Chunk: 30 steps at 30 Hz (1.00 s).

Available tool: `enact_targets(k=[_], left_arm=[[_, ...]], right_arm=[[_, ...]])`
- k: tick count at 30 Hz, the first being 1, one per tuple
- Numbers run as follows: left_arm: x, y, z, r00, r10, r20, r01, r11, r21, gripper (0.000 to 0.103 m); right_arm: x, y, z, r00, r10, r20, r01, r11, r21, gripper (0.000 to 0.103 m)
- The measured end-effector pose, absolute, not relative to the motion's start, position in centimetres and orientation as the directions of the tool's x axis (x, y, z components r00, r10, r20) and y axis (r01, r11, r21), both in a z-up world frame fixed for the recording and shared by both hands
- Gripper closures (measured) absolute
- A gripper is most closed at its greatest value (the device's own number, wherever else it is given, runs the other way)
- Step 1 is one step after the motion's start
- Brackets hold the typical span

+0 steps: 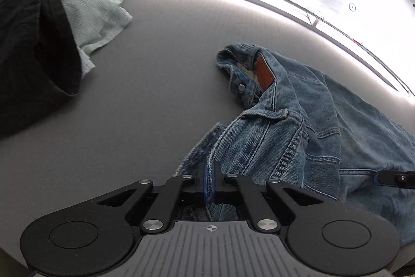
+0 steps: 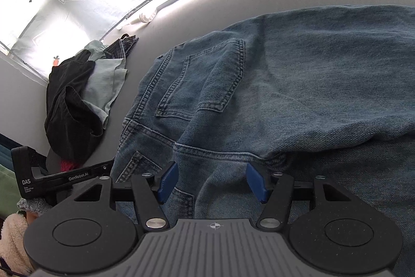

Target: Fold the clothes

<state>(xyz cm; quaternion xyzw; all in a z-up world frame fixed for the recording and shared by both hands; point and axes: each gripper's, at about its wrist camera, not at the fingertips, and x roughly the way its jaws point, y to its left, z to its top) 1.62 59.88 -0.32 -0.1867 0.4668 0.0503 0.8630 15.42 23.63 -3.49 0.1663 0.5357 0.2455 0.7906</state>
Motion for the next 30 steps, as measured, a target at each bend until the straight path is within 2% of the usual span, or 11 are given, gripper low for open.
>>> enact_targets(k=[5, 6, 7, 9, 11, 14, 15, 18, 22, 26, 30], left_arm=[[-3.4, 64.2, -1.7, 0.542, -0.076, -0.837, -0.467, 0.801, -0.375, 0.097], [-3.8, 64.5, -2.7, 0.505, -0.045, -0.862, -0.513, 0.787, -0.342, 0.102], [-4.3, 64.8, -3.9, 0.453, 0.003, -0.892, -0.559, 0.78, -0.282, 0.1], [-5.2, 65.5, -4.8, 0.437, 0.005, -0.9, -0.577, 0.769, -0.276, 0.099], [-5.7, 66.6, -4.1, 0.476, -0.052, -0.878, -0.614, 0.695, -0.374, 0.093], [-4.9, 67.0, -2.2, 0.581, -0.067, -0.811, -0.563, 0.686, -0.46, 0.074], [-3.8, 66.9, -1.6, 0.603, -0.078, -0.794, -0.537, 0.697, -0.476, 0.068], [0.4, 65.8, -0.6, 0.638, -0.133, -0.759, -0.439, 0.747, -0.499, 0.065], [7.5, 63.8, -1.3, 0.601, -0.169, -0.781, -0.354, 0.82, -0.45, 0.051], [12.3, 62.3, -3.9, 0.513, -0.267, -0.816, -0.345, 0.806, -0.481, 0.053], [12.2, 60.6, -3.0, 0.515, -0.378, -0.77, -0.234, 0.801, -0.55, 0.054]], right_arm=[[15.6, 23.5, -4.0, 0.298, 0.569, -0.766, -0.198, 0.822, 0.534, 0.04], [15.6, 23.6, -4.1, 0.297, 0.57, -0.766, -0.2, 0.822, 0.534, 0.04], [15.7, 23.7, -4.1, 0.294, 0.573, -0.765, -0.201, 0.82, 0.537, 0.04], [15.8, 23.8, -4.3, 0.287, 0.576, -0.765, -0.204, 0.817, 0.539, 0.04], [16.0, 24.1, -4.3, 0.282, 0.57, -0.772, -0.214, 0.821, 0.529, 0.04], [16.1, 24.5, -4.2, 0.278, 0.571, -0.773, -0.226, 0.821, 0.525, 0.039], [16.1, 24.7, -4.2, 0.275, 0.573, -0.772, -0.223, 0.819, 0.528, 0.033], [16.2, 25.2, -4.4, 0.265, 0.569, -0.779, -0.226, 0.822, 0.523, 0.032], [16.0, 26.2, -3.9, 0.281, 0.558, -0.781, -0.232, 0.829, 0.509, 0.032], [15.9, 26.4, -3.7, 0.297, 0.536, -0.79, -0.209, 0.844, 0.493, 0.032], [15.7, 26.3, -3.7, 0.307, 0.515, -0.8, -0.181, 0.857, 0.482, 0.032]])
